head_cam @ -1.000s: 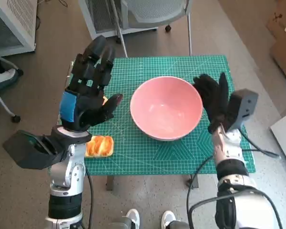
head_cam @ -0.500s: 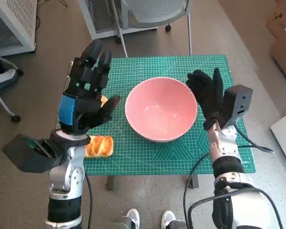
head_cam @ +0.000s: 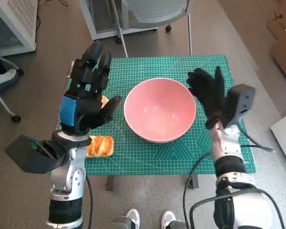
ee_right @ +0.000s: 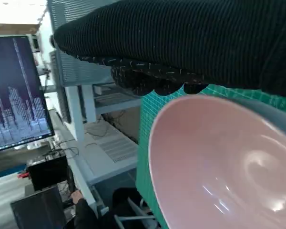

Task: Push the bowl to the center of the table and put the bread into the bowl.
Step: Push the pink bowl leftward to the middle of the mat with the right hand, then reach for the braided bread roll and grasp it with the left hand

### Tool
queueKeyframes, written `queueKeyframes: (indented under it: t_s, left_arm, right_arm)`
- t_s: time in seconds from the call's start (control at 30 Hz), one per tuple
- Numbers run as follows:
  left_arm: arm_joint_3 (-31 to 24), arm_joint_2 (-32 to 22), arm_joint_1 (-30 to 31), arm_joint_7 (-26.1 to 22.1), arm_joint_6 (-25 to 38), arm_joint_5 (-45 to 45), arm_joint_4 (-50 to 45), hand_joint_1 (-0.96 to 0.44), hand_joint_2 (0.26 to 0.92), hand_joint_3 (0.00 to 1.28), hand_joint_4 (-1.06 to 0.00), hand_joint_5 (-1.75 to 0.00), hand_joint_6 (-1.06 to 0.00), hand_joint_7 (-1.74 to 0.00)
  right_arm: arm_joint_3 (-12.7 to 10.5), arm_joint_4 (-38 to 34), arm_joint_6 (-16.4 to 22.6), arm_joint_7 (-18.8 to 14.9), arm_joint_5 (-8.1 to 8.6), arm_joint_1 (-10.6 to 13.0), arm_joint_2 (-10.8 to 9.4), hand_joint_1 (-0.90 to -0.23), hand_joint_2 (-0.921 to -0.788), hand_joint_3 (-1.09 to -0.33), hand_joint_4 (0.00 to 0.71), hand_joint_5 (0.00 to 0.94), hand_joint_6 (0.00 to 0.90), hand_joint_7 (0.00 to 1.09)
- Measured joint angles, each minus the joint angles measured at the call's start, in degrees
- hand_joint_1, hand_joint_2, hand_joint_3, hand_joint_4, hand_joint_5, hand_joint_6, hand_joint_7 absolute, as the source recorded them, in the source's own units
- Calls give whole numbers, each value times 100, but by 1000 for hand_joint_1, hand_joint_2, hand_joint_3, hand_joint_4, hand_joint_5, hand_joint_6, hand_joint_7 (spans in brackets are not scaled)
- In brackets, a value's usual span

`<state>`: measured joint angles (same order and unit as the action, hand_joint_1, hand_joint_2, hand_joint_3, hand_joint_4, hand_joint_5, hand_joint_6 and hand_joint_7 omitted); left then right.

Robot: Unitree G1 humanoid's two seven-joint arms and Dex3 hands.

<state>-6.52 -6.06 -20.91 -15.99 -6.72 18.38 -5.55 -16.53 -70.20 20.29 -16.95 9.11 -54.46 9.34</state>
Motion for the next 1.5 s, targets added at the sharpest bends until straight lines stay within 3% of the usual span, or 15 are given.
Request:
queueKeyframes:
  t_s: [0.2, 0.4, 0.63, 0.93, 1.23, 1.37, 1.5]
  left_arm:
    - [1, 0, 1, -1, -3, 0, 0, -355, 771, 367, -32, -6, 1, -440]
    - [25, -1, -5, 1, -4, -12, 0, -345, 775, 360, -32, -5, 1, -452]
    - [32, -58, -37, -36, 13, -11, 0, -342, 776, 355, -32, -5, 1, -463]
    - [-85, -536, -44, -295, 181, -6, -300, -349, 768, 349, -23, -1, 1, -363]
    - [-350, -2157, 143, -1019, 467, -651, -913, -257, 673, 305, 0, 1, 1, -294]
    - [-364, -3134, 482, -1381, 1271, -1259, -1502, -187, 643, 227, 1, 1, -25, -290]
    - [-310, -3814, 686, -1705, 2212, -1624, -1989, -135, 654, 139, 1, 1, -97, -204]
  right_arm:
    - [-87, 565, 730, -380, 164, 6, 169, -559, -921, -752, 212, 1, 256, 1]
    - [-153, 1659, 1479, -1079, 671, 168, 178, -574, -921, -705, 216, 4, 274, 11]
    - [-54, 3032, 1564, -1400, 1091, 604, 136, -604, -921, -616, 257, 19, 316, 30]
    - [139, 4022, 1424, -1365, 1125, 1077, 84, -609, -921, -581, 298, 24, 335, 32]
    - [201, 4168, 1401, -1251, 1106, 1121, 75, -609, -921, -574, 303, 18, 332, 25]
    - [203, 4161, 1400, -1222, 1102, 1120, 74, -614, -921, -573, 304, 15, 334, 24]
    - [203, 4140, 1401, -1184, 1097, 1118, 72, -617, -921, -572, 304, 13, 336, 24]
